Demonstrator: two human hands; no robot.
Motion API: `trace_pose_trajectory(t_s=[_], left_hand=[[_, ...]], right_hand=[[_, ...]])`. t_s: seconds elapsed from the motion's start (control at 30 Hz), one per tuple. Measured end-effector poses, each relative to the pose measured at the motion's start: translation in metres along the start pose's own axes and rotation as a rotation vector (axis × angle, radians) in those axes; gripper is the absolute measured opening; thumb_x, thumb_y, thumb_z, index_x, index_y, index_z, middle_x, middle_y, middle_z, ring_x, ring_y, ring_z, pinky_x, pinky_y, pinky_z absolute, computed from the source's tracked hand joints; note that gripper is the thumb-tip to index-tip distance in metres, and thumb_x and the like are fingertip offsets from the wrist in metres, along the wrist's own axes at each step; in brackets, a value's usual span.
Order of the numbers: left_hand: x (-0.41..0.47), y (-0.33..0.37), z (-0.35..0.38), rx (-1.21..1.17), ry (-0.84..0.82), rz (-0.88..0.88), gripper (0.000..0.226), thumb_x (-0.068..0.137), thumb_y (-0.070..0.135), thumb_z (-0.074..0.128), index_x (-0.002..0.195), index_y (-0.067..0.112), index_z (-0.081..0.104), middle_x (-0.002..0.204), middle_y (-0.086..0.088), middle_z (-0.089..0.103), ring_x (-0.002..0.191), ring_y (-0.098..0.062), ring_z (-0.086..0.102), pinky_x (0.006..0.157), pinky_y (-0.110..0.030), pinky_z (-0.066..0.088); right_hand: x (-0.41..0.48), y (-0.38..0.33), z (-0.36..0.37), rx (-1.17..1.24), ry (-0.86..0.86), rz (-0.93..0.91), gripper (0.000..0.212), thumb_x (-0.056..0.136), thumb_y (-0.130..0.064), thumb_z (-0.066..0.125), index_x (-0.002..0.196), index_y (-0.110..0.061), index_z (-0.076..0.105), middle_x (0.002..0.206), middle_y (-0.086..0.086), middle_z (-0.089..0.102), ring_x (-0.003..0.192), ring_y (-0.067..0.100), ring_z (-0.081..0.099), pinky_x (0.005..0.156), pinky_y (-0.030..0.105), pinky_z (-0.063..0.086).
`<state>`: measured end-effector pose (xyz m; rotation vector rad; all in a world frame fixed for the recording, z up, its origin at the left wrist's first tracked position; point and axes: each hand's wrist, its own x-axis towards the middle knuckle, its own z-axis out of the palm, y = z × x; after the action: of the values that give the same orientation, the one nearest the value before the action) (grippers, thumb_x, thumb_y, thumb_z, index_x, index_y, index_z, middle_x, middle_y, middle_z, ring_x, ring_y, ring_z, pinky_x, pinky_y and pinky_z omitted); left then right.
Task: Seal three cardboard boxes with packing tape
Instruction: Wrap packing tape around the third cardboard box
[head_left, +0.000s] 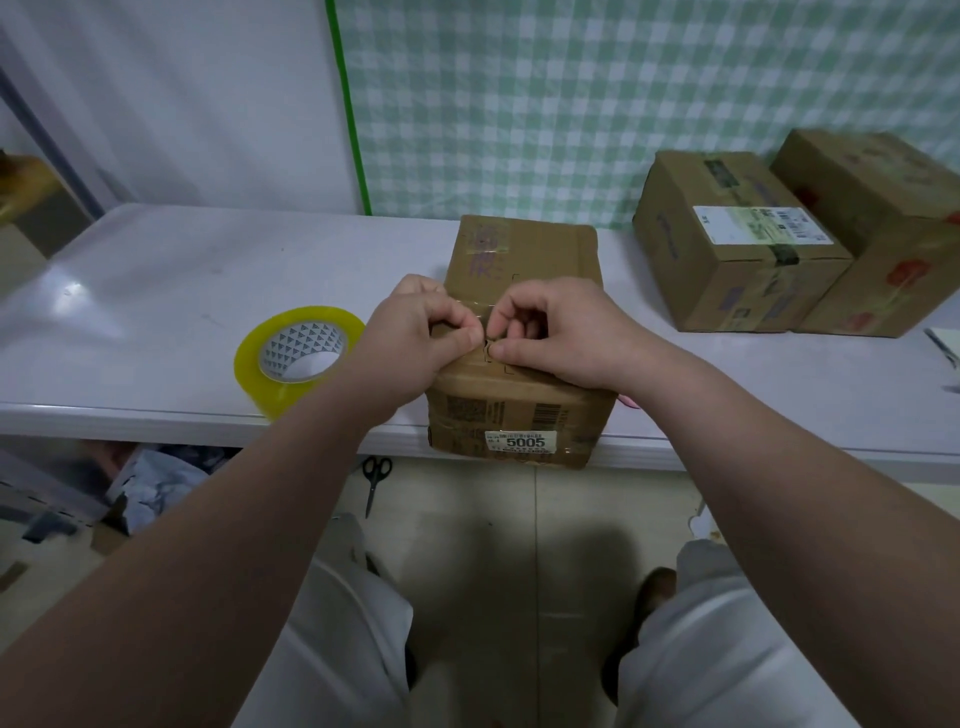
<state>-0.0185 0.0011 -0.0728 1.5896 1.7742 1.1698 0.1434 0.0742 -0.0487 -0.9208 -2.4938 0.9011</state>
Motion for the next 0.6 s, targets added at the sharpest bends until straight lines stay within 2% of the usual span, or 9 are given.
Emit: trace_pose_trajectory(t_s=[0.17,0.27,0.3,0.37,0.43,0.47,0.53,0.6], left_hand=[[-0.001,0.0,0.003,-0.003,0.049,-0.015,0.013,0.082,0.01,0.071,0.077,0.022,0.067,0.091,0.01,0.041,0.084,0.005,0.045,0.071,0.003,0.031],[-0.002,-0.001,0.006,-0.025,0.104,-0.011,0.013,0.082,0.011,0.071,0.078,0.023,0.066,0.096,0.008,0.041,0.087,0.004,0.047,0.076,0.001,0.033],[-0.002,-0.002,0.007,-0.043,0.12,-0.011,0.016,0.083,0.012,0.069,0.077,0.026,0.065,0.099,0.008,0.041,0.091,0.001,0.048,0.082,-0.004,0.036],[-0.002,-0.006,0.009,-0.087,0.137,-0.039,0.022,0.086,0.013,0.066,0.077,0.033,0.062,0.108,0.005,0.042,0.1,-0.015,0.054,0.091,-0.024,0.045],[-0.002,-0.006,0.009,-0.116,0.133,-0.084,0.022,0.088,0.016,0.063,0.077,0.035,0.061,0.113,0.002,0.044,0.101,-0.022,0.055,0.091,-0.037,0.048],[-0.002,-0.006,0.009,-0.118,0.13,-0.092,0.021,0.088,0.017,0.062,0.077,0.035,0.061,0.114,0.001,0.045,0.102,-0.022,0.054,0.091,-0.039,0.048],[-0.002,-0.005,0.009,-0.088,0.131,-0.089,0.021,0.088,0.017,0.062,0.077,0.035,0.06,0.114,-0.001,0.049,0.103,-0.015,0.051,0.091,-0.031,0.046],[-0.002,-0.004,0.009,-0.041,0.141,-0.08,0.02,0.088,0.018,0.062,0.077,0.035,0.059,0.113,-0.004,0.052,0.1,-0.008,0.048,0.082,-0.017,0.041]], right_hand=[[0.002,-0.004,0.002,-0.02,0.035,0.028,0.011,0.08,-0.02,0.075,0.078,-0.027,0.068,0.067,-0.014,0.058,0.062,0.001,0.048,0.059,0.011,0.04],[0.002,-0.005,0.004,0.0,0.053,0.034,0.011,0.08,-0.019,0.075,0.075,-0.027,0.069,0.066,-0.013,0.059,0.061,0.001,0.048,0.061,0.013,0.041],[0.002,-0.005,0.004,-0.004,0.059,0.039,0.011,0.08,-0.019,0.075,0.075,-0.027,0.069,0.067,-0.013,0.059,0.061,0.001,0.048,0.062,0.015,0.042],[0.003,-0.005,0.006,-0.02,0.075,0.047,0.012,0.081,-0.019,0.073,0.075,-0.027,0.069,0.067,-0.013,0.059,0.061,0.001,0.048,0.065,0.017,0.043],[0.004,-0.005,0.007,-0.035,0.093,0.054,0.011,0.082,-0.02,0.072,0.075,-0.027,0.068,0.07,-0.011,0.061,0.062,0.001,0.049,0.066,0.02,0.044],[0.005,-0.005,0.008,-0.039,0.104,0.055,0.01,0.082,-0.02,0.072,0.076,-0.027,0.068,0.071,-0.01,0.062,0.062,0.001,0.049,0.066,0.02,0.044],[0.005,-0.005,0.01,-0.048,0.118,0.059,0.011,0.082,-0.021,0.072,0.075,-0.028,0.067,0.071,-0.011,0.061,0.061,0.0,0.049,0.064,0.018,0.043],[0.006,-0.005,0.01,-0.054,0.124,0.068,0.011,0.082,-0.022,0.073,0.076,-0.028,0.067,0.071,-0.011,0.061,0.061,0.0,0.049,0.063,0.018,0.043]])
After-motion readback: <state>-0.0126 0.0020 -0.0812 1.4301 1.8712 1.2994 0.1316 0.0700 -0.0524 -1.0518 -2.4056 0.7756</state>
